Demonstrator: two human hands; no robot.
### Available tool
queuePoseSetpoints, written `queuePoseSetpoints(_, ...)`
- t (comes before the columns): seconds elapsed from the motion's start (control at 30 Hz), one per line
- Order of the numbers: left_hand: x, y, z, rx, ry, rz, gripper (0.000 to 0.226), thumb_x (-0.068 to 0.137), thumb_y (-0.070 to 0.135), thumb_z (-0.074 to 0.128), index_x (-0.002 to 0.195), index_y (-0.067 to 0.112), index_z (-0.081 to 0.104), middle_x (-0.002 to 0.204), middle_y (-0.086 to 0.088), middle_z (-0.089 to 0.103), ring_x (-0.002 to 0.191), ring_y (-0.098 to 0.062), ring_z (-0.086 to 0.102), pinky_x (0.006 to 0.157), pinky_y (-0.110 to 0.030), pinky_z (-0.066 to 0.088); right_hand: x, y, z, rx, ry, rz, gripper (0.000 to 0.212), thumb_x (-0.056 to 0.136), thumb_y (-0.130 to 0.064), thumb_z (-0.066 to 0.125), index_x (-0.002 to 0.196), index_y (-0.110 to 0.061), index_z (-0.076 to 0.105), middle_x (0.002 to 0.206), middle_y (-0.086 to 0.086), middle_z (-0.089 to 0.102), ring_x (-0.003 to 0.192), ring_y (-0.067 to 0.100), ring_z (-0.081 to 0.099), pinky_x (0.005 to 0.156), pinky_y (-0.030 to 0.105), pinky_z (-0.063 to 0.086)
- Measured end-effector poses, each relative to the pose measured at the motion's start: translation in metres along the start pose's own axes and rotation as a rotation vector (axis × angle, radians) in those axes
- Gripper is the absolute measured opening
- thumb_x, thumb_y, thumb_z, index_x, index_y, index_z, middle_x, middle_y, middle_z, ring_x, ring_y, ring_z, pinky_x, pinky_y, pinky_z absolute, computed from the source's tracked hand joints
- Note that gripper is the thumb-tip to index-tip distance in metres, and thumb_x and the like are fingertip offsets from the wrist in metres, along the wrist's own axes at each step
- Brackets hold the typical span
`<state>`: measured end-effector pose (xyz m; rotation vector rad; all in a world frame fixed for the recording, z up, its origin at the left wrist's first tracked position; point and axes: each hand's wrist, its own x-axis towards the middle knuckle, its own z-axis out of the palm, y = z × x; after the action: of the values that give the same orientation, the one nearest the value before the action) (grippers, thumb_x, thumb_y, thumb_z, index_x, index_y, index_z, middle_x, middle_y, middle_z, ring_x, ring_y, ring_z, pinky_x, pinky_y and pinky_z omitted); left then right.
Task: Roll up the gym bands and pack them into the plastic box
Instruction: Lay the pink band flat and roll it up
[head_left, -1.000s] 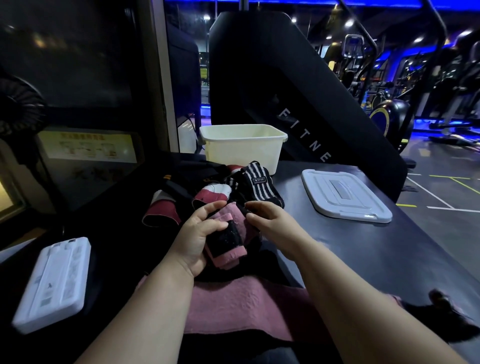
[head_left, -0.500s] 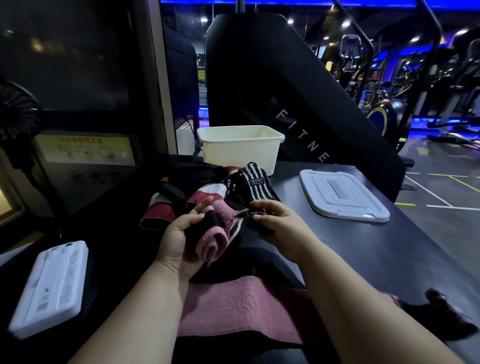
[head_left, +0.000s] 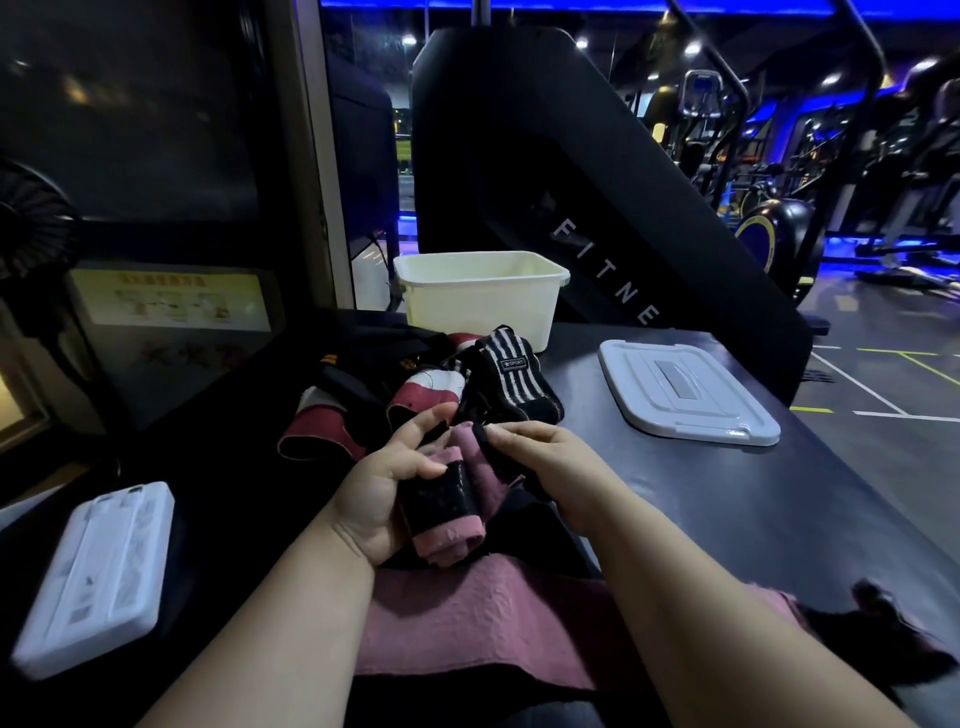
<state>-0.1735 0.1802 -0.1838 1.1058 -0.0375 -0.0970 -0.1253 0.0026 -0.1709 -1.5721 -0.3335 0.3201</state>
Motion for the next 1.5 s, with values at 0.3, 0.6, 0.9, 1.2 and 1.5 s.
queuePoseSetpoints(0.3,0.002,-0.008,0.012,0.282,0.000,0.148,0.069,0.072,0.000,0.064,0.132,0.025,0.043,0.138,-0.009,0.053,0.111,-0.010,0.065,0.078,-0.017,0.053,0.007,0.008,0.011,-0.056,0.082,-0.015,0.016,0.070,-0.034,0.077,0.079,-0.023,0.071,0.081,0.005,0.070,0.075,0.020,0.063,0.075,0.042,0.052)
queuePoseSetpoints(0.6,0.010,-0.007,0.010,0.295,0.092,0.157,0.072,0.086,-0.013,0.056,0.143,0.028,0.039,0.147,-0.002,0.042,0.113,-0.012,0.063,0.084,-0.022,0.053,0.007,0.009,0.001,0.025,0.107,-0.030,0.014,0.089,-0.008,0.065,0.093,-0.020,0.069,0.078,-0.001,0.071,0.065,0.010,0.066,0.056,0.024,0.051)
queuePoseSetpoints(0.9,0.016,-0.015,0.028,0.628,0.183,0.174,0.033,0.093,0.022,0.064,0.123,0.028,0.053,0.126,0.010,0.058,0.114,0.001,0.055,0.089,-0.014,0.044,0.001,-0.009,-0.013,-0.067,0.247,-0.014,0.005,0.094,-0.014,0.061,0.090,-0.018,0.061,0.066,-0.003,0.058,0.036,-0.002,0.047,0.032,0.014,0.031)
queuePoseSetpoints(1.2,0.020,-0.009,0.074,0.763,0.149,0.147,0.037,0.078,0.034,0.078,0.111,0.032,0.062,0.114,0.000,0.064,0.098,-0.014,0.065,0.088,-0.034,0.056,-0.020,-0.034,-0.040,0.067,0.215,0.053,0.006,0.096,-0.021,0.059,0.096,-0.015,0.059,0.069,0.005,0.058,0.047,0.012,0.054,0.048,0.024,0.036)
queuePoseSetpoints(1.5,0.021,-0.027,0.104,0.948,0.031,0.097,0.029,0.085,0.013,0.069,0.112,0.023,0.065,0.112,-0.002,0.059,0.083,-0.010,0.059,0.064,-0.015,0.052,-0.073,-0.023,-0.111,-0.243,0.232,0.156,0.022,0.088,-0.009,0.068,0.109,-0.016,0.064,0.084,0.001,0.066,0.055,0.010,0.058,0.038,0.018,0.030)
